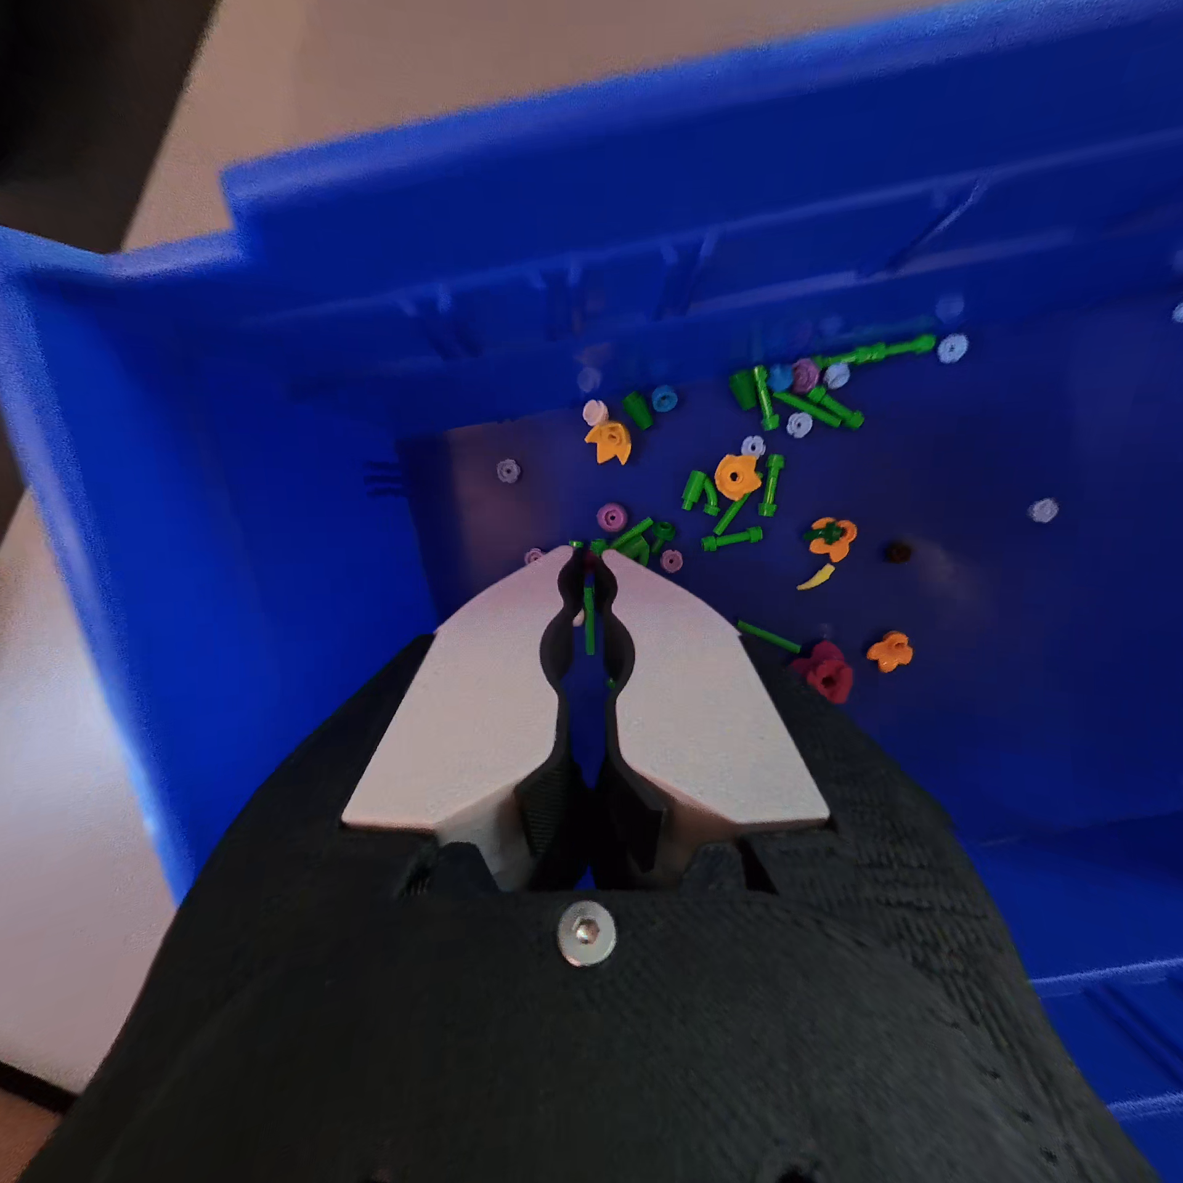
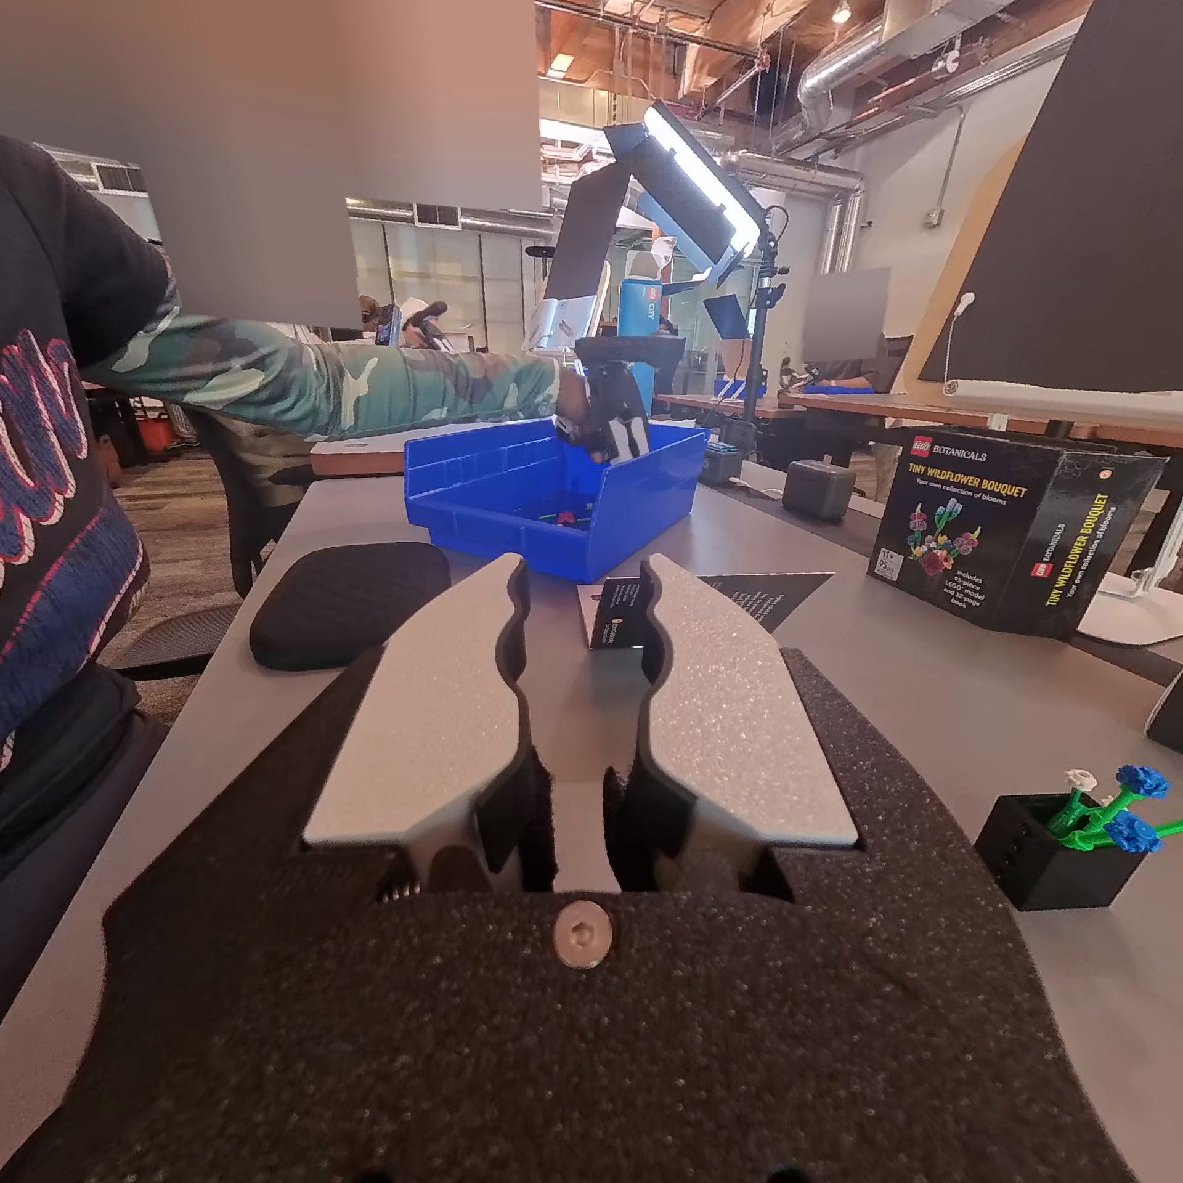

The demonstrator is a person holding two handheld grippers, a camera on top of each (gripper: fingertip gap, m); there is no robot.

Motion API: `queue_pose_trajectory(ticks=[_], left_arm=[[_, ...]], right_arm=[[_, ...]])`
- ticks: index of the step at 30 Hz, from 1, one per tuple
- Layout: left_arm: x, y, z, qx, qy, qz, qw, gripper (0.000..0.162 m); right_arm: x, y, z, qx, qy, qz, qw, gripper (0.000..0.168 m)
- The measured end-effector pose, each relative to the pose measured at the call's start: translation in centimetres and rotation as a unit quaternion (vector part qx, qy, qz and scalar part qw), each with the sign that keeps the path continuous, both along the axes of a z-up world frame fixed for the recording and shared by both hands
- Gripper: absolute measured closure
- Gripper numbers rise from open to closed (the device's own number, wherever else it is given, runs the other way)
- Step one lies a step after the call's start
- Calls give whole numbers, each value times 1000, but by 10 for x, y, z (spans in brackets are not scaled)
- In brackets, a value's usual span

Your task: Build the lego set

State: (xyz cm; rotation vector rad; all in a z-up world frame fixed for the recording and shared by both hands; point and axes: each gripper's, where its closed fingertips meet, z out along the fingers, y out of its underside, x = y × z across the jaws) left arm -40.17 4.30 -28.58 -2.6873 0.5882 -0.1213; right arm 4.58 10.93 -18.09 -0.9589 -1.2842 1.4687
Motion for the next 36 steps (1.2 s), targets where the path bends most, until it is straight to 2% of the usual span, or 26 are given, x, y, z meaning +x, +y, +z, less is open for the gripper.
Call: queue_pose_trajectory(ticks=[2,4,6,9,12,14,16,20,21,22,25,32,36], left_arm=[[1,5,14,35,-16,28,999,158],[11,15,36,101,-70,76,990,159],[40,26,74,200,-178,117,956,160],[95,21,142,354,-336,147,860,159],[150,-4,183,423,-463,175,759,160],[192,-22,197,436,-529,173,707,160],[230,-37,204,446,-574,169,666,160],[287,-55,207,426,-682,167,570,161],[297,-57,206,417,-701,165,554,160],[307,-58,203,409,-711,162,548,160],[328,-56,194,400,-703,157,566,161],[342,-55,182,444,-596,149,653,162],[345,-55,184,453,-578,135,665,162]], right_arm=[[0,0,0,1,0,1,1000,136],[1,-1,0,3,2,1,1000,136],[1,-2,1,7,5,1,1000,135],[0,-3,1,20,5,-4,1000,136],[-8,-8,-1,75,-4,-25,997,139],[-20,-22,3,146,-6,-41,988,139],[-35,-46,22,213,26,-53,975,139],[-58,-93,73,270,118,-46,955,142],[-63,-101,82,279,128,-42,951,144],[-68,-106,88,284,127,-38,950,144],[-83,-118,88,302,81,-10,950,144],[-103,-121,74,365,-6,-27,930,151],[-109,-121,72,341,-16,-24,939,151]])
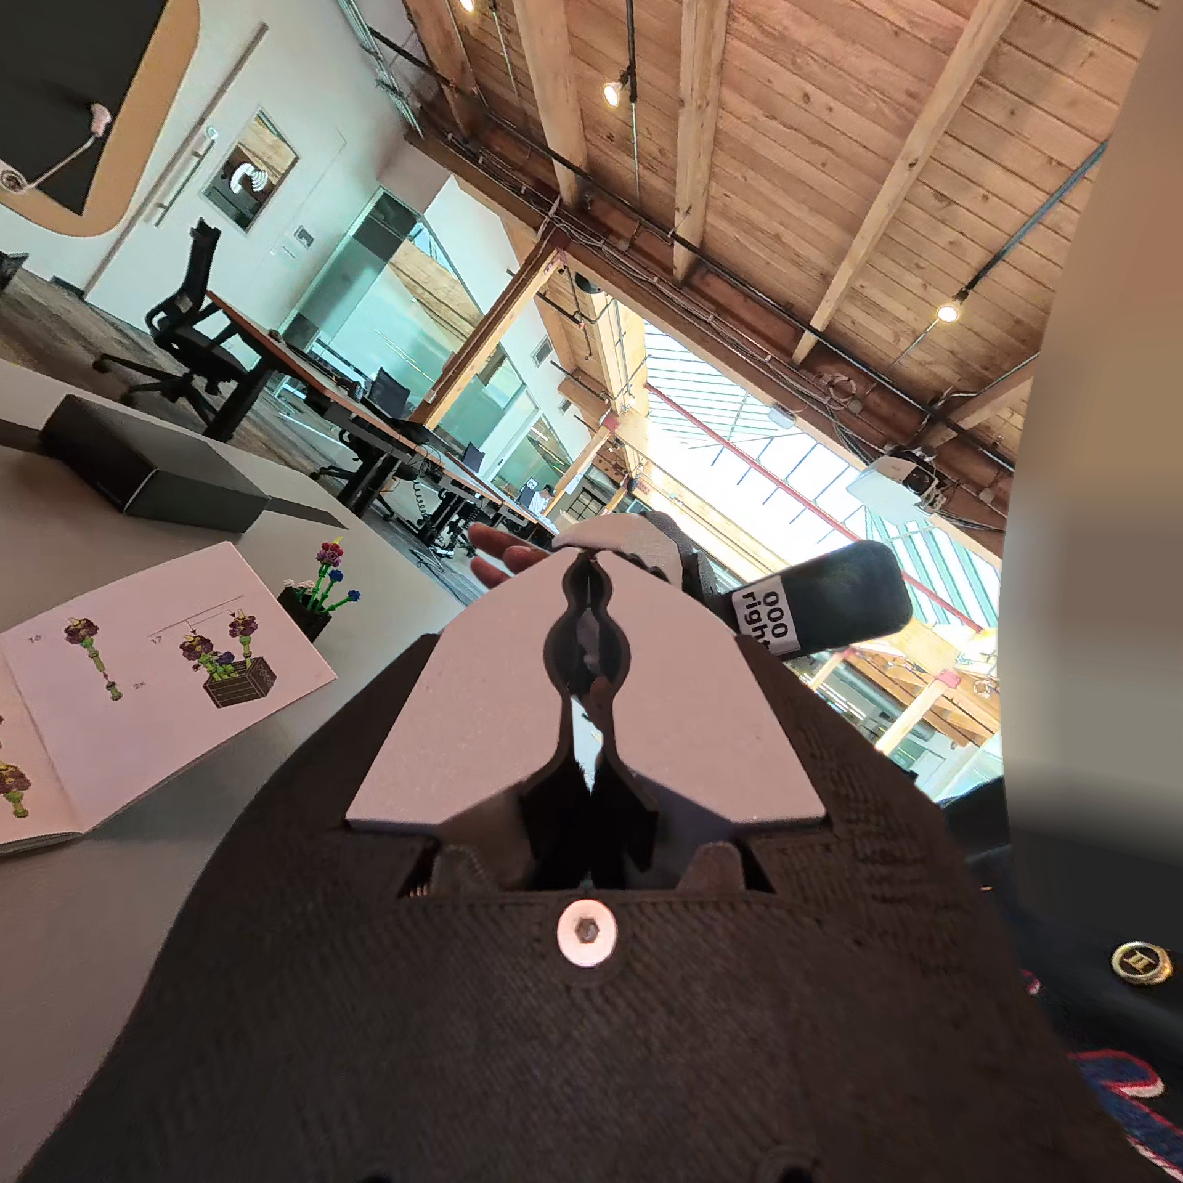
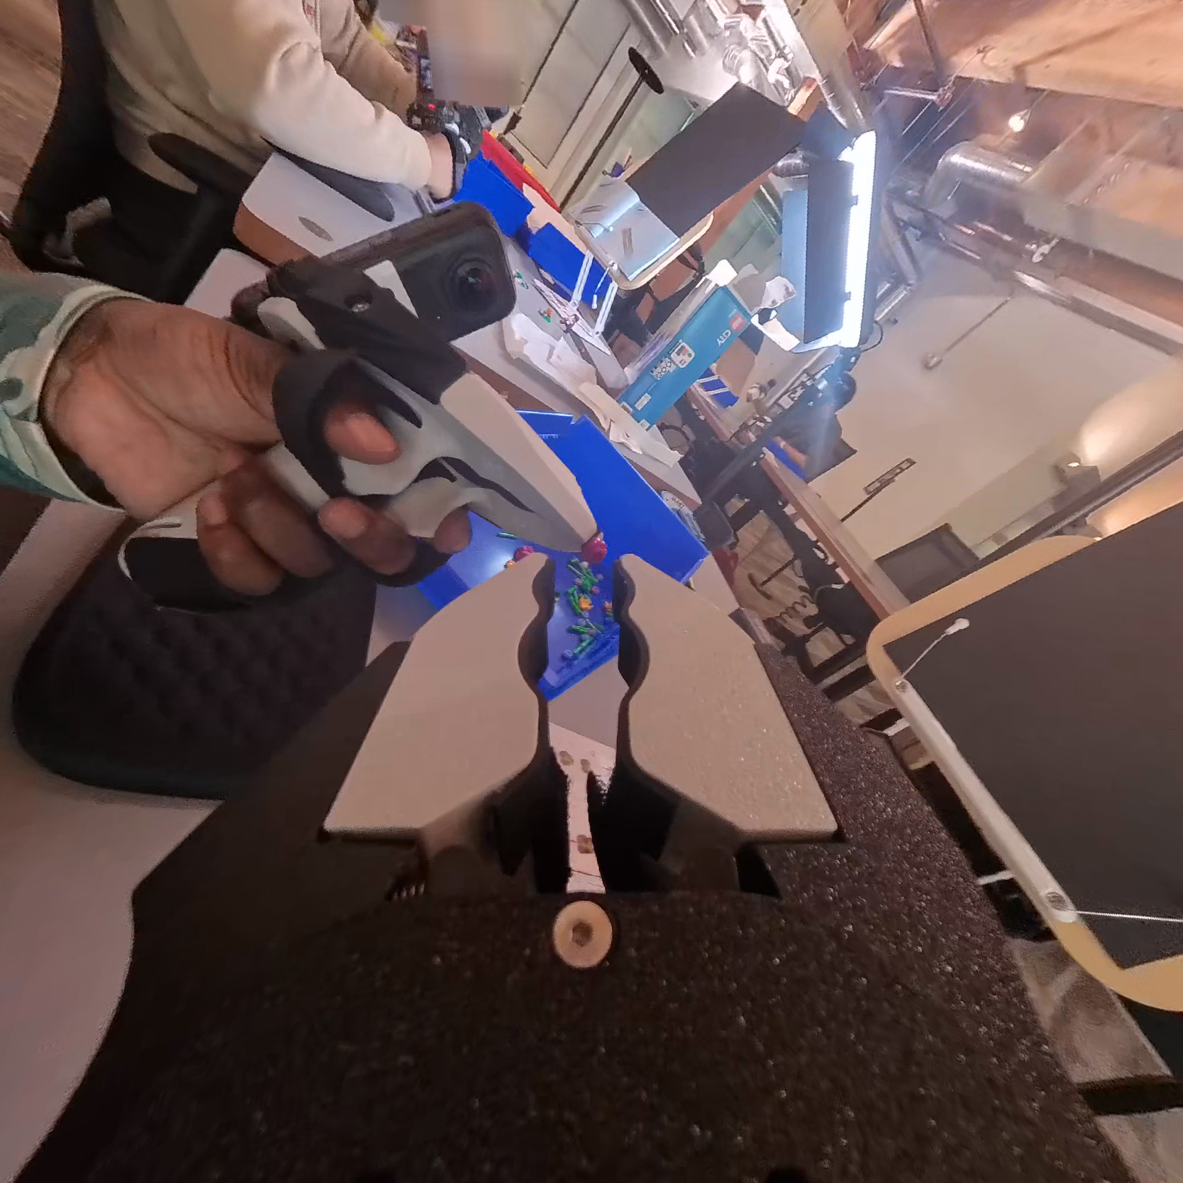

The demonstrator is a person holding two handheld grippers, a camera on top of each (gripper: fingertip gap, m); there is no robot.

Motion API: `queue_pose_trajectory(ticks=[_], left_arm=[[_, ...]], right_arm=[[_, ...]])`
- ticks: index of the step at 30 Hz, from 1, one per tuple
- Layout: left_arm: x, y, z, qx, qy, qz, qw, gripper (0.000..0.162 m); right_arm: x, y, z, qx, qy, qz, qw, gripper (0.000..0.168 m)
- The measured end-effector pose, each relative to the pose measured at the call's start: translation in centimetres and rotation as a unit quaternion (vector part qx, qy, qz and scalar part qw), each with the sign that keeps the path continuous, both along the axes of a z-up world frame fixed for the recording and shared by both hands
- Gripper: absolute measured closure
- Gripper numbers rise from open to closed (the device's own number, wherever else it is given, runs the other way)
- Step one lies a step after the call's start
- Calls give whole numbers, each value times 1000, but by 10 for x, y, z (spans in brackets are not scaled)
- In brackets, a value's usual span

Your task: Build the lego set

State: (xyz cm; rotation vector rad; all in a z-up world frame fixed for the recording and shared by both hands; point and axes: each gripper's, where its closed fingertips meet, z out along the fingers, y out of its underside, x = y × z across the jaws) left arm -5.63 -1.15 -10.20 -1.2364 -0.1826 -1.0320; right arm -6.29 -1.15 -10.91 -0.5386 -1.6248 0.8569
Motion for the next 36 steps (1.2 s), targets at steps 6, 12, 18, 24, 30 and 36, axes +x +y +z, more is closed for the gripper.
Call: queue_pose_trajectory(ticks=[6,12,18,24,30,36], left_arm=[[5,0,-1,3,-8,-30,1000,162],[10,-1,1,8,-20,-61,998,162],[14,0,0,7,-21,-72,997,162],[14,0,-1,4,-13,-71,997,153],[-19,-7,-31,-67,212,49,974,137],[-53,-19,-71,-168,402,122,892,131]], right_arm=[[2,-3,1,-10,6,35,999,156],[10,-6,6,-44,24,93,994,158],[12,-5,5,-45,20,99,994,160],[18,0,1,-47,0,99,994,161],[68,43,-81,-47,-282,51,957,161],[133,81,-169,-61,-518,-37,852,161]])
